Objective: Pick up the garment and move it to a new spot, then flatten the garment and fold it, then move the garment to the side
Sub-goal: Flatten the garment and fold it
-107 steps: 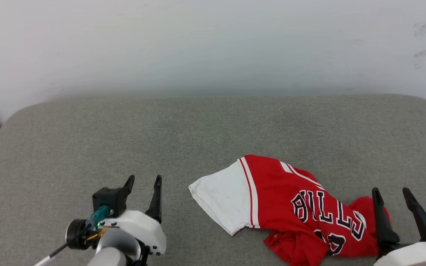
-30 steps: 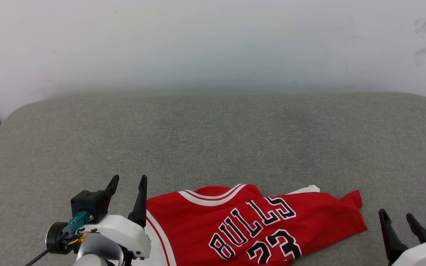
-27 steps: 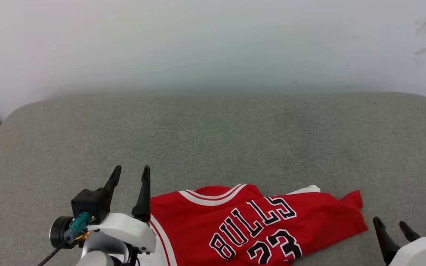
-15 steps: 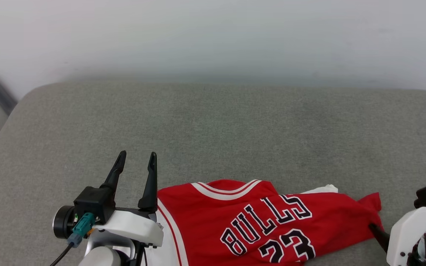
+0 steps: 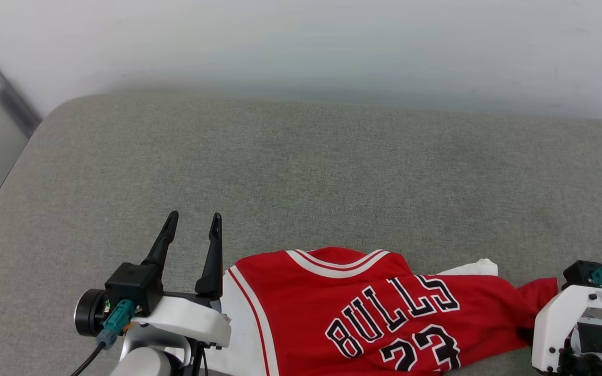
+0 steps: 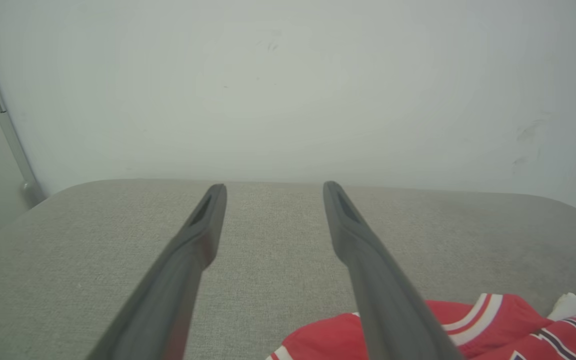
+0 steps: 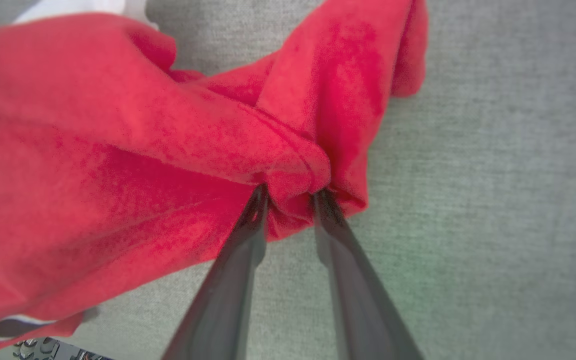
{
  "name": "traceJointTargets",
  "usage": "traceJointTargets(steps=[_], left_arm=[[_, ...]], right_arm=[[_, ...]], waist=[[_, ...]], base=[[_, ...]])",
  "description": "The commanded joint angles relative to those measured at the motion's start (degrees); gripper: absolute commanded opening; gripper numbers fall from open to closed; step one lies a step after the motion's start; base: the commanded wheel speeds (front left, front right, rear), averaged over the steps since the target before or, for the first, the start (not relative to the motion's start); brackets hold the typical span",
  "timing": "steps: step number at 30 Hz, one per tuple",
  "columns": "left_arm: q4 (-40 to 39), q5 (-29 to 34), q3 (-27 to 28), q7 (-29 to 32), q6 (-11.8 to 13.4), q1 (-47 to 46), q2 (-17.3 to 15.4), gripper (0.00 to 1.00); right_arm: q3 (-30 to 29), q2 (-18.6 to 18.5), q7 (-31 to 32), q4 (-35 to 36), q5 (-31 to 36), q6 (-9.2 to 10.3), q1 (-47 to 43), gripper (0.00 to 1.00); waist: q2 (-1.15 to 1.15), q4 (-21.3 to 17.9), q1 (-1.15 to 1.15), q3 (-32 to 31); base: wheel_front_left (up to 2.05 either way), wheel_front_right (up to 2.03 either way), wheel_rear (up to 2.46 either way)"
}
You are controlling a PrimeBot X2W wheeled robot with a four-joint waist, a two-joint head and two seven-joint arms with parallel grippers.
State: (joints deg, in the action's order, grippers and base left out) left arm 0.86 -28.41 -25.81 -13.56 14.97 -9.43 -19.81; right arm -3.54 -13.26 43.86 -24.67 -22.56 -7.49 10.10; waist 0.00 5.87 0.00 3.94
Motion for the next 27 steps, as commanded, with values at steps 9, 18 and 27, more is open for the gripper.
traceJointTargets(steps=[9,18,27], left_arm=[[0.29,-0.10,-0.07,0.54,1.19,1.91,-1.12,1.00],[-0.24,-0.74,-0.09,1.58,2.17,4.03,-1.75,1.00],[0.13,-1.30,-0.30,2.02,2.30,4.36,-1.90,1.00]], right_arm=[[0.31,-0.49,-2.21,8.11,-0.38,0.01,-2.77,0.00],[-3.72,6.48,6.02,31.33,4.05,0.01,-20.88,0.00],[-2.28,10.18,-3.31,26.49,2.87,0.00,-26.44,1.00]], waist=[[0.00,-2.57,0.00,-2.68],[0.00,-5.04,0.00,-4.97],[0.00,-5.62,0.00,-5.23]], base=[[0.00,0.00,0.00],[0.00,0.00,0.00],[0.00,0.00,0.00]])
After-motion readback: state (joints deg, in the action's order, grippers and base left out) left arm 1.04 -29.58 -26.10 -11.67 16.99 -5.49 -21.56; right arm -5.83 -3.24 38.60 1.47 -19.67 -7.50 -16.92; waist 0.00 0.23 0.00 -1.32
